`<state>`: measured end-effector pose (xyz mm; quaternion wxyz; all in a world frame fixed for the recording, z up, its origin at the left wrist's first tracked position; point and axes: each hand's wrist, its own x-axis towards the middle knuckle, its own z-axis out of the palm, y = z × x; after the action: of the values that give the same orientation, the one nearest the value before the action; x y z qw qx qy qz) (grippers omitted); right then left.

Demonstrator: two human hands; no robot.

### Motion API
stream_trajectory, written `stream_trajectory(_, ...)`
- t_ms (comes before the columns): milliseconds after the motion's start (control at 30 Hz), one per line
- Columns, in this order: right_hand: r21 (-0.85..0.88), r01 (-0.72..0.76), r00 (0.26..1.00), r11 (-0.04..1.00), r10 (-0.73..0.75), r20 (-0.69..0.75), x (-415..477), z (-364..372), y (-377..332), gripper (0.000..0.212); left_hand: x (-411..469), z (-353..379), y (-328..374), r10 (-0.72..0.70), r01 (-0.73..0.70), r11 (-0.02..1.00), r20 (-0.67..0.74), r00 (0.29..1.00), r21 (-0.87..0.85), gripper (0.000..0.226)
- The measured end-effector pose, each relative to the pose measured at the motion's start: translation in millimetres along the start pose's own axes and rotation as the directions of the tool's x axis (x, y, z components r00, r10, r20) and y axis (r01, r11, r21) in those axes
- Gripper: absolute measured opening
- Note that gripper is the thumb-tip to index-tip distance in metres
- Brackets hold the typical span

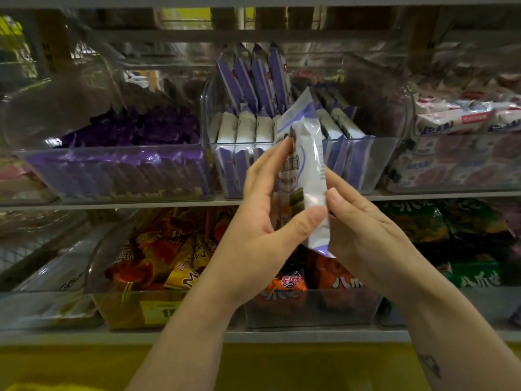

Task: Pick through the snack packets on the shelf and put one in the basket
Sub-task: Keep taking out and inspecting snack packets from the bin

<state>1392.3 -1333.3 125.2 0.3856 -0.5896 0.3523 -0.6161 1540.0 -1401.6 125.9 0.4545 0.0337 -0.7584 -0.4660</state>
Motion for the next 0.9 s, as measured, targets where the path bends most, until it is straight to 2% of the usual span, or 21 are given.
stream_trajectory(100,-0.066,0.047,0.999,0.997,-0.049,-0.023,0,0,1,0.057,0,-6,-3,-0.009,0.012,0.989,0.021,1.000,-0.150,0.068)
stream_trajectory(267,-0.252,0.111,0.984,0.961,-0.142,-0.108,0,-2,1,0.074,0,-16,-9,-0.059,0.071,0.935,0.044,0.997,-0.348,0.061)
stream_trajectory(333,-0.287,0.106,0.980,0.952,-0.148,-0.131,-1,-3,1,0.085,0,-21,-10,-0.093,0.100,0.933,0.038,0.995,-0.347,0.057)
stream_trajectory(400,-0.324,0.100,0.980,0.941,-0.150,-0.133,0,-3,2,0.094,1,-24,-11,-0.125,0.122,0.954,0.006,0.992,-0.275,0.055)
stream_trajectory(500,-0.386,0.114,0.979,0.915,-0.170,-0.113,-1,-1,4,0.091,3,-26,-13,-0.185,0.162,0.961,-0.090,0.978,-0.223,0.058)
stream_trajectory(600,-0.478,0.122,0.983,0.870,-0.173,-0.065,-2,2,3,0.086,3,-28,-17,-0.166,0.136,0.974,-0.158,0.973,-0.184,0.051)
stream_trajectory(667,-0.518,0.124,0.984,0.846,-0.173,-0.047,-2,2,2,0.088,2,-32,-15,-0.158,0.127,0.979,-0.200,0.967,-0.159,0.060)
stream_trajectory(767,-0.585,0.128,0.986,0.801,-0.168,-0.015,-3,1,-1,0.094,1,-40,-10,-0.085,0.112,0.989,-0.239,0.967,0.100,0.065)
stream_trajectory(833,-0.621,0.128,0.986,0.773,-0.166,-0.003,-4,1,-2,0.095,0,-44,-6,-0.046,0.110,0.947,-0.209,0.977,0.302,0.063)
stream_trajectory(900,-0.689,0.123,0.986,0.714,-0.167,0.003,-5,0,-3,0.095,-2,-49,-5,-0.018,0.100,0.898,-0.192,0.981,0.428,0.058)
